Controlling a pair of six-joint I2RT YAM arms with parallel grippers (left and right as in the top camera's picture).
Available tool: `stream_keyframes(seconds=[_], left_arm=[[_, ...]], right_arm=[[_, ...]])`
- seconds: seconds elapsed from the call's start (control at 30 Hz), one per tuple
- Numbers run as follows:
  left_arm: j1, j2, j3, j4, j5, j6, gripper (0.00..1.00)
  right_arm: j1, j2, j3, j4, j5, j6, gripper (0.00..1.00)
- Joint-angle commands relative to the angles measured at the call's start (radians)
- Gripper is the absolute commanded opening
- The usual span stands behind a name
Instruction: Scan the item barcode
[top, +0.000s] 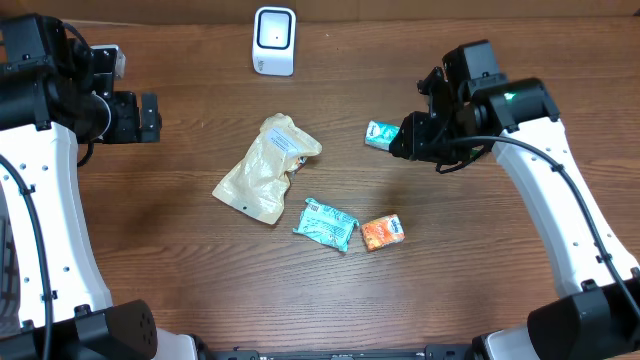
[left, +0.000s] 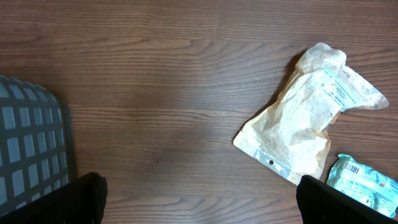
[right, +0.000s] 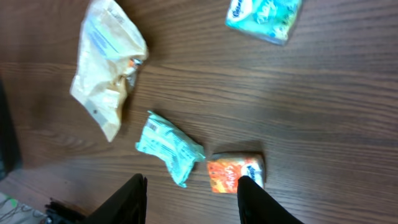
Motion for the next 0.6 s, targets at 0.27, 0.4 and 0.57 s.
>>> stream_keyframes(seconds=[0.27,0.4,0.57], left_arm=[[-0.013,0.006,-0.003,0.000,0.000,0.021,1.00],[-0.013,0.006,-0.003,0.000,0.000,0.021,1.00],[-0.013,0.006,-0.003,0.000,0.000,0.021,1.00]], right_arm=[[0.001,-0.001,0.117,-0.028,-0.015,0.002,0.43],[0.000,-0.001,0.116,-0.013,0.011,0.037,0.42],[0.001,0.004,0.088,0.065,0.094,0.170,0.43]])
